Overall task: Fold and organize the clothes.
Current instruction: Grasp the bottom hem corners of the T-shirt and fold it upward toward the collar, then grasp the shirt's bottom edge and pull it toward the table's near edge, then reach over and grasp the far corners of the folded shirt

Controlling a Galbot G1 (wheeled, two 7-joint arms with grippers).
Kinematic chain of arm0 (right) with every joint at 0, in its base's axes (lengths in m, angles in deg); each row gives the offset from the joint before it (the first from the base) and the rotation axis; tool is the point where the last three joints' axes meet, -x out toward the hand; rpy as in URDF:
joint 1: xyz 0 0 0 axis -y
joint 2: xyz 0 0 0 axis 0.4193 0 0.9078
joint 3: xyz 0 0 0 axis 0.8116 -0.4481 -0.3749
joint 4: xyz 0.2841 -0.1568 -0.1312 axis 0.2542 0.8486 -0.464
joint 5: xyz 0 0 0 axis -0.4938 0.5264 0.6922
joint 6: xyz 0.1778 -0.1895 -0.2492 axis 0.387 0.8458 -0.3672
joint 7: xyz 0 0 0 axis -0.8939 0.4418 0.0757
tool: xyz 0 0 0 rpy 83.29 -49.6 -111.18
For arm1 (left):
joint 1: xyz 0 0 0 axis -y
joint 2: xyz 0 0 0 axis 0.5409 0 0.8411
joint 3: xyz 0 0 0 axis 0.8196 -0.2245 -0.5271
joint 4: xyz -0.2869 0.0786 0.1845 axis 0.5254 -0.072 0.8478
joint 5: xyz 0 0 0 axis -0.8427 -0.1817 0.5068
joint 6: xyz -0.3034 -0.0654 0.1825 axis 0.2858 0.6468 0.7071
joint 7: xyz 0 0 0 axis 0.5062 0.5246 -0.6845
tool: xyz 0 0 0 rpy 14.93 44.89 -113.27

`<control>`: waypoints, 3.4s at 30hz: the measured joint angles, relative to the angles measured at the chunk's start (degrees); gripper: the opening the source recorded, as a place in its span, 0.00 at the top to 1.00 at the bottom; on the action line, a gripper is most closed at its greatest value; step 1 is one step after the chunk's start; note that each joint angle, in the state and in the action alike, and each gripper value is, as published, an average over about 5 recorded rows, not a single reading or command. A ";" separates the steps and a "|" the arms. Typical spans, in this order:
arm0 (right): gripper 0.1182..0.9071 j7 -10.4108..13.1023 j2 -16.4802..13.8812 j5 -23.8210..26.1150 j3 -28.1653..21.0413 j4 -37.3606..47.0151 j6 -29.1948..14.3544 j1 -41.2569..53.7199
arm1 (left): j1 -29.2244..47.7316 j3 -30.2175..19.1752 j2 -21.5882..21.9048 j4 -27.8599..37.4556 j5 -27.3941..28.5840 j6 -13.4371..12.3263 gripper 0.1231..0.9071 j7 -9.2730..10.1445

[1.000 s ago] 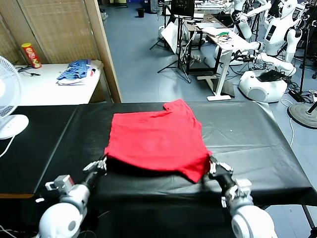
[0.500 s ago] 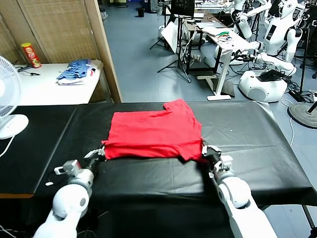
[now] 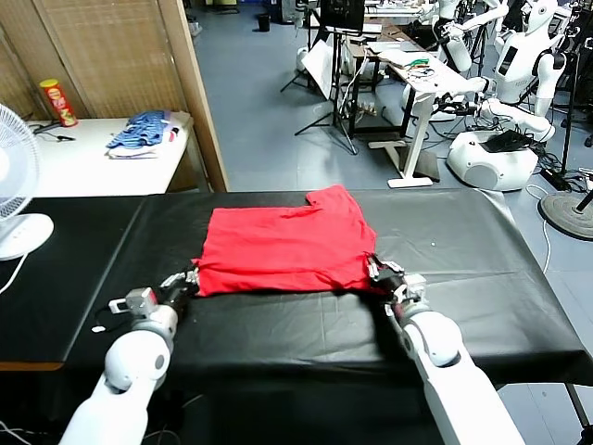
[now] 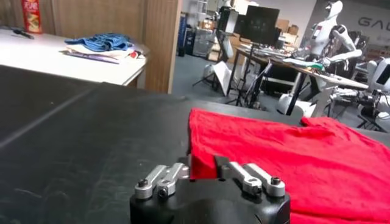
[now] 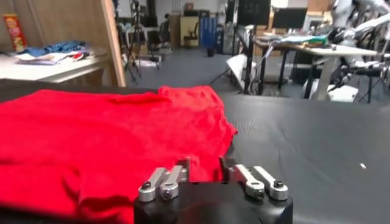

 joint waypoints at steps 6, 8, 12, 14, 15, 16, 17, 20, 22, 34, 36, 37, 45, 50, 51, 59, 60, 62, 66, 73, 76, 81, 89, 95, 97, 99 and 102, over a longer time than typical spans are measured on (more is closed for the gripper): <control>0.14 -0.41 -0.80 0.99 1.22 -3.08 -0.97 -5.06 | -3.34 0.21 -0.08 -1.48 -0.79 1.19 0.15 -0.93; 0.15 -0.41 -0.71 1.22 1.16 -3.15 -1.04 -5.69 | -3.75 0.25 -0.24 -1.44 -1.79 1.69 0.14 -0.97; 0.28 -0.47 -0.28 1.97 0.69 -2.71 -1.16 -5.98 | -3.95 0.43 -0.61 -0.72 -3.31 2.19 0.17 -0.98; 0.35 -0.59 -0.07 2.44 0.35 -2.19 -1.25 -5.85 | -4.02 0.53 -0.60 -0.38 -3.47 2.19 0.25 -1.07; 0.39 -0.65 0.04 2.67 0.14 -1.83 -1.29 -5.69 | -4.04 0.57 -0.56 -0.23 -3.49 2.17 0.31 -1.15; 0.42 -0.71 0.14 2.87 -0.07 -1.44 -1.32 -5.51 | -4.05 0.60 -0.52 -0.10 -3.50 2.14 0.37 -1.25; 0.48 -0.75 0.22 3.06 -0.28 -1.01 -1.34 -5.29 | -4.04 0.63 -0.48 0.05 -3.50 2.12 0.43 -1.35; 0.67 -0.75 0.37 3.31 -0.83 0.39 -1.44 -4.58 | -3.84 0.60 -0.43 0.61 -3.45 2.10 0.63 -1.57; 0.80 -0.55 0.31 3.07 -1.01 1.05 -1.50 -4.17 | -3.67 0.53 -0.42 1.07 -3.40 2.12 0.78 -1.64; 0.99 5.55 -3.87 -6.67 0.94 -6.10 9.07 -6.23 | -6.00 -0.38 2.64 -1.15 -0.92 3.14 1.00 -1.95; 0.99 6.48 -4.79 -7.33 1.41 -7.96 11.45 -7.14 | -7.34 -0.45 3.77 -2.45 0.22 3.46 1.00 -2.05; 0.99 6.88 -5.16 -7.54 1.66 -8.85 12.53 -7.66 | -8.19 -0.39 4.40 -3.26 0.81 3.66 1.00 -2.10; 0.99 8.42 -5.80 -7.89 3.92 -15.67 17.36 -14.25 | -16.39 1.71 8.83 -11.24 2.37 5.56 1.00 -1.92; 0.99 8.61 -5.17 -7.67 4.95 -18.63 17.62 -18.94 | -21.40 3.46 10.27 -15.52 3.32 5.78 1.00 -1.91; 0.99 8.61 -4.98 -7.67 5.01 -19.01 17.62 -19.65 | -22.32 3.78 10.35 -16.06 3.41 5.72 1.00 -1.88; 0.83 8.04 -4.43 -6.93 5.60 -22.36 19.13 -23.87 | -26.24 4.85 9.21 -18.64 3.41 5.74 0.98 -0.18; 0.77 7.99 -4.58 -6.80 5.93 -23.01 19.32 -24.44 | -26.65 4.94 9.06 -19.03 3.40 5.93 0.97 0.06; 0.62 7.95 -5.00 -6.76 6.75 -24.55 19.38 -25.66 | -27.53 5.20 8.88 -19.89 3.23 6.70 0.87 0.75; 0.35 7.04 -5.98 -7.89 9.19 -27.74 19.38 -27.49 | -29.27 6.06 9.00 -22.32 2.22 10.50 0.60 3.03; 0.14 5.14 -7.67 -11.99 12.79 -24.43 16.02 -20.61 | -27.46 9.33 10.34 -26.89 -3.81 13.32 0.19 4.69; 0.14 4.93 -7.71 -12.39 11.34 -18.54 11.87 -12.81 | -22.69 10.06 11.64 -25.66 -7.90 14.08 0.15 5.13; 0.14 6.02 -6.99 -12.46 5.68 -7.49 8.56 1.61 | -10.72 8.42 14.47 -19.29 -13.79 15.45 0.14 6.12; 0.14 8.51 -4.69 -12.61 -6.29 9.14 7.67 20.26 | 9.60 0.08 15.20 -3.61 -16.22 15.90 0.14 5.79; 0.14 8.92 -2.11 -12.68 -14.09 20.69 7.72 31.03 | 22.63 -7.74 12.57 9.12 -14.85 16.22 0.14 4.52; 0.14 9.01 -1.08 -12.65 -16.37 24.55 8.32 34.07 | 25.88 -9.88 11.49 13.13 -13.79 16.47 0.14 4.04; 0.14 9.08 0.07 -12.60 -18.15 28.22 9.30 36.66 | 28.19 -11.74 10.41 16.73 -12.82 17.00 0.14 3.59; 0.14 9.04 1.98 -12.63 -19.59 33.02 10.73 39.69 | 30.00 -13.83 8.94 21.08 -11.58 18.06 0.14 2.88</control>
